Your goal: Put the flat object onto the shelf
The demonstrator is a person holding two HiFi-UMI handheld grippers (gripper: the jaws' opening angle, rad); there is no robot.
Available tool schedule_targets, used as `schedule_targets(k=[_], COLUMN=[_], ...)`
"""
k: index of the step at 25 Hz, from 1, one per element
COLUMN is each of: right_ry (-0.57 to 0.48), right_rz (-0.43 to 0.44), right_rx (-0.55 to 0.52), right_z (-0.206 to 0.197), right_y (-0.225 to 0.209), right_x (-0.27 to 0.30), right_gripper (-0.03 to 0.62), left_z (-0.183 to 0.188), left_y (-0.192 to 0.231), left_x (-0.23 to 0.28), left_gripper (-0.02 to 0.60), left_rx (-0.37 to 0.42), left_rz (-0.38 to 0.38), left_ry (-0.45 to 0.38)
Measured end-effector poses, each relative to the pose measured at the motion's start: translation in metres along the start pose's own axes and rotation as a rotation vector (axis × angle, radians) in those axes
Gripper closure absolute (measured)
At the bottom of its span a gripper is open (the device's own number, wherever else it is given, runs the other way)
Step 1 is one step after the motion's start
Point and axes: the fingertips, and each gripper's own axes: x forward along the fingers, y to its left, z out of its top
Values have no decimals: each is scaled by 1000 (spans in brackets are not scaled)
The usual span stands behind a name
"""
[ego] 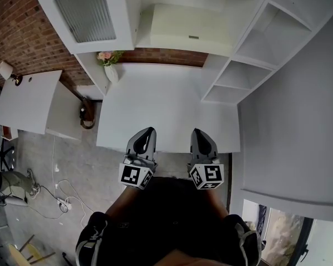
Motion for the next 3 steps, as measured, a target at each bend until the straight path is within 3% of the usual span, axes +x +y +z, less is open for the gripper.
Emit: schedule_targets(k=[3], right_ry=[-3], right_rz=[4], right_rx=[-3], right_z=[0], right_y=[2], right_x=[0], right_gripper=[566], left_z=[0], left_y=[0], left_x=[0], left_gripper=[565], left_rx=[-3], left_rz=[-1], left_ry=[0])
